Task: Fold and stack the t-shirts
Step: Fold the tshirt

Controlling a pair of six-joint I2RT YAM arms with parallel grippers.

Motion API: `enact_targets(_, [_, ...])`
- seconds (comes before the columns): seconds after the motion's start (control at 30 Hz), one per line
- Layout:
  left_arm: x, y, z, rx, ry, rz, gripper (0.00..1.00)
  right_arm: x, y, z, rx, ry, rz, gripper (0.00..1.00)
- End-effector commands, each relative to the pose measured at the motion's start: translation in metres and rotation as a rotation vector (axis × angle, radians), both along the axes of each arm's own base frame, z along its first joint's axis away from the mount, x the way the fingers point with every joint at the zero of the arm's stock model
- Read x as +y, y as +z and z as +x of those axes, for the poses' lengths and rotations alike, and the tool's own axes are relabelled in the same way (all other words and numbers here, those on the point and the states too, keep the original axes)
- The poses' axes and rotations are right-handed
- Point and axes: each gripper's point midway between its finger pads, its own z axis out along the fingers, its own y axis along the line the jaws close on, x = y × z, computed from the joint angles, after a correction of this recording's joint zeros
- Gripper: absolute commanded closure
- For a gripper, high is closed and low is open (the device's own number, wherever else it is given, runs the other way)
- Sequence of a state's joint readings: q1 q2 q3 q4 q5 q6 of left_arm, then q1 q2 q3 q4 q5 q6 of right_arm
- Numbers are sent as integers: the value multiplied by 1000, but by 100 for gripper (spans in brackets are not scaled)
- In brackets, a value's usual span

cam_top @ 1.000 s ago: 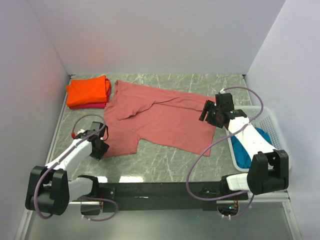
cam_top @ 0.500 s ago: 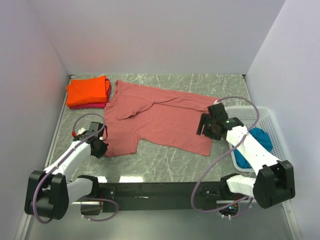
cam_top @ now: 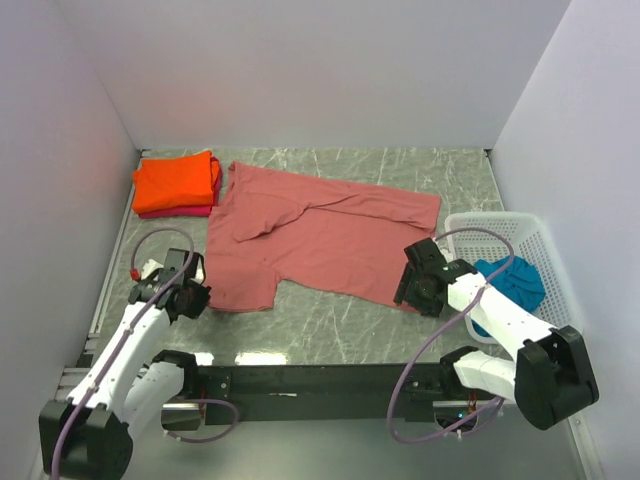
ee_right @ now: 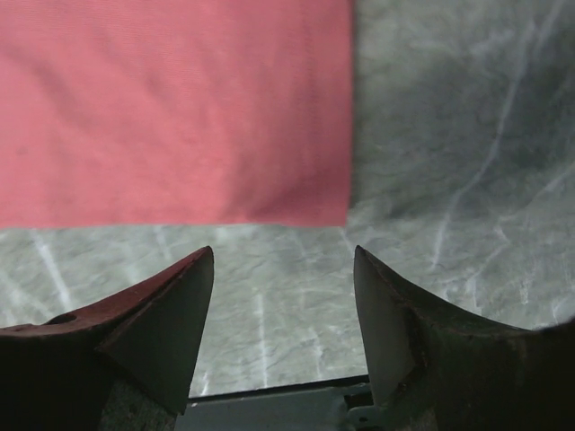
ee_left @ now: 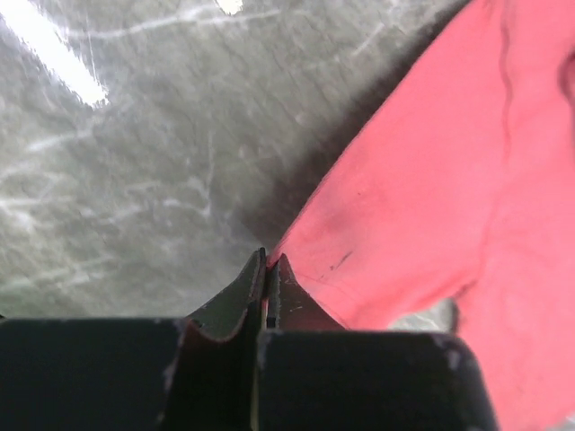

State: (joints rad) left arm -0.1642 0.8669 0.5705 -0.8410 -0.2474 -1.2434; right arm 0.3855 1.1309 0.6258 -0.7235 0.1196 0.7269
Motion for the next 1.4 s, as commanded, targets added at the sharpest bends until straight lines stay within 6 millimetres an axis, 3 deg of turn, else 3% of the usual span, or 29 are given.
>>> enact_targets(0.0, [-4,0,-14,16,53,-60,99,-6,-6,8,-34,-90,-21,32])
enact_targets(0.43, [-4,3,-16,21,71,-60,99,-23,-31,20,-40,-177,-28,42])
enact_targets(0.5, [-3,5,-18,23,80,-62,99,-24,-32,18,-33,-179,-29,49])
enact_targets(0.67, [-12,6,-26,41,68,-108,99,-26,-32,6,-28,-192,-12,79])
enact_targets(0.8, [-8,16,-30,14,88,-95,99,-25,-28,4,-35,-192,6,88])
enact_targets(0.97, [-19,37,-8,-66,-3,-112,99,-28,-14,17,-56,-175,-24,95])
enact_targets(1.1, [-36,42,9,-109,-85,-171,99,-24,0,27,-67,-158,-15,99])
enact_targets(1.27, [-45,80,40,-248,-158,-176,99,-23,13,38,-73,-146,-12,100])
enact_targets(1.37, [-51,92,54,-257,-205,-170,99,-20,22,48,-78,-130,-3,100])
